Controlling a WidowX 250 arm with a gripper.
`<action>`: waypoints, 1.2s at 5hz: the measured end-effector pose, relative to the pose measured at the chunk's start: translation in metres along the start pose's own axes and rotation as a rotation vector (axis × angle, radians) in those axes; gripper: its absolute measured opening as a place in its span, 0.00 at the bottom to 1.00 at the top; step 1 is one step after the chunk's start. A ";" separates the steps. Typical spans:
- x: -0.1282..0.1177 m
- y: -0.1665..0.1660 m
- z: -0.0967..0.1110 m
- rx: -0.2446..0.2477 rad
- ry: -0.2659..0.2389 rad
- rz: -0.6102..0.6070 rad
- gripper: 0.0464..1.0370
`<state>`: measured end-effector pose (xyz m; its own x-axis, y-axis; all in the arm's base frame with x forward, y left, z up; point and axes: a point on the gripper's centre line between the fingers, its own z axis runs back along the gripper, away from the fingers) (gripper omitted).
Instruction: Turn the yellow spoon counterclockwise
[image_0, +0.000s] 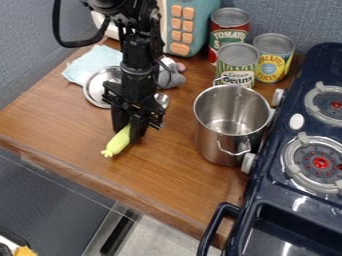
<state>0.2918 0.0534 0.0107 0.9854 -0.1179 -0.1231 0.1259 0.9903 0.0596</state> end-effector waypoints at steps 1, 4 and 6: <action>-0.002 -0.002 0.000 -0.034 -0.016 0.008 0.33; -0.041 0.006 0.044 0.002 -0.074 0.308 0.33; -0.041 0.009 0.036 -0.111 -0.078 0.804 0.33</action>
<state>0.2563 0.0646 0.0524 0.7755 0.6312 -0.0146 -0.6312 0.7756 0.0012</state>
